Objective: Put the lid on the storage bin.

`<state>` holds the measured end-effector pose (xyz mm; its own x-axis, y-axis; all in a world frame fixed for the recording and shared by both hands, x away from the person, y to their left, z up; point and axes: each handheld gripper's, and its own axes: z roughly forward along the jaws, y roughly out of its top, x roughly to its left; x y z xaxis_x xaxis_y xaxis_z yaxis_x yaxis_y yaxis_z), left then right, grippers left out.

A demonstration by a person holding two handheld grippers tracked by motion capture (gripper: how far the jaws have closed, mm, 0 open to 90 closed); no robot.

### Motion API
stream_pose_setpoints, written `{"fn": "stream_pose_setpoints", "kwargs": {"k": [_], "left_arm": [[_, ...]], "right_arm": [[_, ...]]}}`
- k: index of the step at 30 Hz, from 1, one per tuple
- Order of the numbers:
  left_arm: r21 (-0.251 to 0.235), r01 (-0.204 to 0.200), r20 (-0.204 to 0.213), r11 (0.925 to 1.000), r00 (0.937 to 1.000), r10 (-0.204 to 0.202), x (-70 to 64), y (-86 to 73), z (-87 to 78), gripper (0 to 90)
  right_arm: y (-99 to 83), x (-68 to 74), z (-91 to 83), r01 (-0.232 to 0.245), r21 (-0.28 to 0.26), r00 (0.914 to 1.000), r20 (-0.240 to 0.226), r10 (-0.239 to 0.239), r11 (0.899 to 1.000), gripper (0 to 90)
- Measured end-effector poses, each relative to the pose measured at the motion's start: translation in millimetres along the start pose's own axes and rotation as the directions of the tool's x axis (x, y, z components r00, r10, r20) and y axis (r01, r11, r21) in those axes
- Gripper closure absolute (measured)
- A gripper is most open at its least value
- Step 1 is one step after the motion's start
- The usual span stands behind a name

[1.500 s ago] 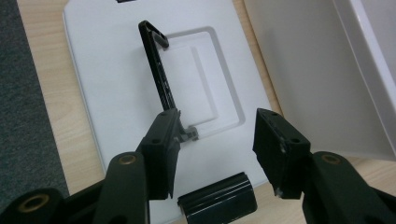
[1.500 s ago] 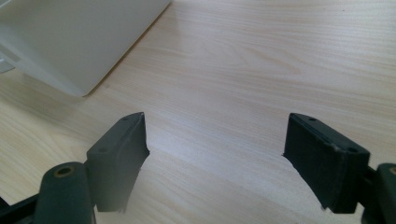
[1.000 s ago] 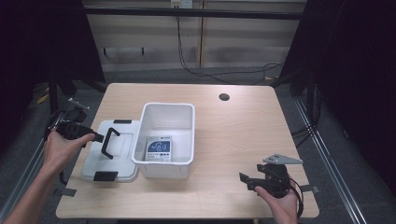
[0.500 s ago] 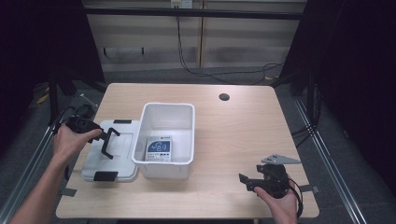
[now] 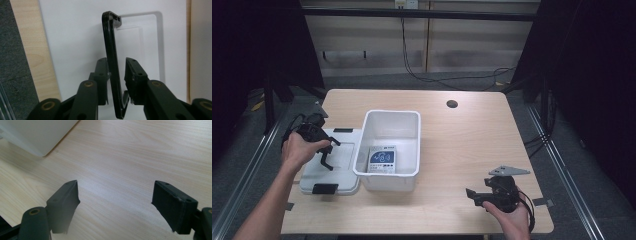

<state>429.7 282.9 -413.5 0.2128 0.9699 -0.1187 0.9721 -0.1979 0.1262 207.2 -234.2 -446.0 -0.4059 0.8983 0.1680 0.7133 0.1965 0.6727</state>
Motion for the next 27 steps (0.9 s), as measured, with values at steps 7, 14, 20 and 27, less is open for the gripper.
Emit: {"fn": "stream_pose_setpoints", "kwargs": {"k": [7,14,20,27], "left_arm": [[0.014,0.029,-0.007,0.9995,0.9996,-0.029,-4.9,1.1,3.0,79.6],[0.021,0.043,0.01,0.9989,0.999,-0.043,-9.8,4.4,4.8,81.0],[0.029,0.072,0.0,0.997,0.9974,-0.072,-10.4,4.6,5.3,83.5],[0.031,0.067,0.003,0.9973,0.9978,-0.067,-10.5,3.7,4.2,84.6]], "right_arm": [[-0.2,-0.7,0.5,-0.002,0.004,1.0,-0.003,0.002,1.0,20.5],[0.0,-1.0,1.1,-0.001,0.009,1.0,-0.007,0.001,1.0,20.1],[0.0,-0.6,2.2,0.0,0.018,0.9999,-0.015,0.0,1.0,19.7],[-0.1,-0.7,3.3,0.004,0.027,0.9998,-0.02,-0.003,1.0,19.1]]}}
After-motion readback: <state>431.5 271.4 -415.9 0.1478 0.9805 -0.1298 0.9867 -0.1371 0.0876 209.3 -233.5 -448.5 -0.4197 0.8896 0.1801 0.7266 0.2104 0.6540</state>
